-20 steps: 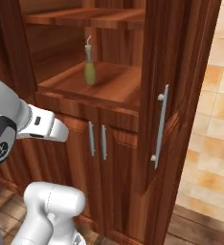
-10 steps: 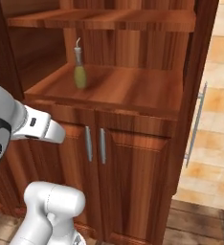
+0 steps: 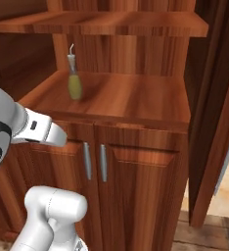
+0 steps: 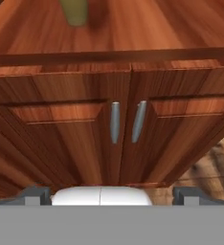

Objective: Retrieve the bottle and the shaker from the cabinet and place them next to the mixing bowl on the counter. Then add garlic from the fridge to the mixing bowl.

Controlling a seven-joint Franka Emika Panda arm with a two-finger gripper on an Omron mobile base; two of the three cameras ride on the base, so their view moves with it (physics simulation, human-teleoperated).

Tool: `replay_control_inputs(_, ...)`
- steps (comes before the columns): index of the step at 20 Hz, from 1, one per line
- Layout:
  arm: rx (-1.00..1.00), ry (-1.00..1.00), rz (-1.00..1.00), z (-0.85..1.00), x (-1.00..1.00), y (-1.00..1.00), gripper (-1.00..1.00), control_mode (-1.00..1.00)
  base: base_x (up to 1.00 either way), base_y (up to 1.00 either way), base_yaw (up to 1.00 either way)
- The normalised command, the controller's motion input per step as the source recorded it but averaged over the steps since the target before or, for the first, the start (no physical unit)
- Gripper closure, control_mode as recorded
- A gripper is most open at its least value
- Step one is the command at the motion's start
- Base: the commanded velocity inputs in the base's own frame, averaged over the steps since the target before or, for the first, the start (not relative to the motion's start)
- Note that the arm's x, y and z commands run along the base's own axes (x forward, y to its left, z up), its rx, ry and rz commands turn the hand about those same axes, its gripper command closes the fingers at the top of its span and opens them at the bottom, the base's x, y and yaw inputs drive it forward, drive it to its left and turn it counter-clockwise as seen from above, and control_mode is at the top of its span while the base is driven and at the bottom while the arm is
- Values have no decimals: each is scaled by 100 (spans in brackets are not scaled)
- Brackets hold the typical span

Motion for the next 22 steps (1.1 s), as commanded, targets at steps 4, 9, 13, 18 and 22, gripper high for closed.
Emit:
replay_control_inputs(4, 0, 0, 0, 0, 0, 0, -100, 100, 36, 0, -1)
replay_control_inputs(9, 1, -7, 3, 2, 1, 0, -100, -100, 0, 0, 0)
replay_control_inputs(13, 2, -41, 18, 46, 0, 15, -100, -100, 0, 0, 0)
replay_control_inputs(18, 0, -42, 2, 65, 0, 11, -100, -100, 0, 0, 0)
replay_control_inputs(22, 0, -28, 0, 17, 5, 15, -100, -100, 0, 0, 0)
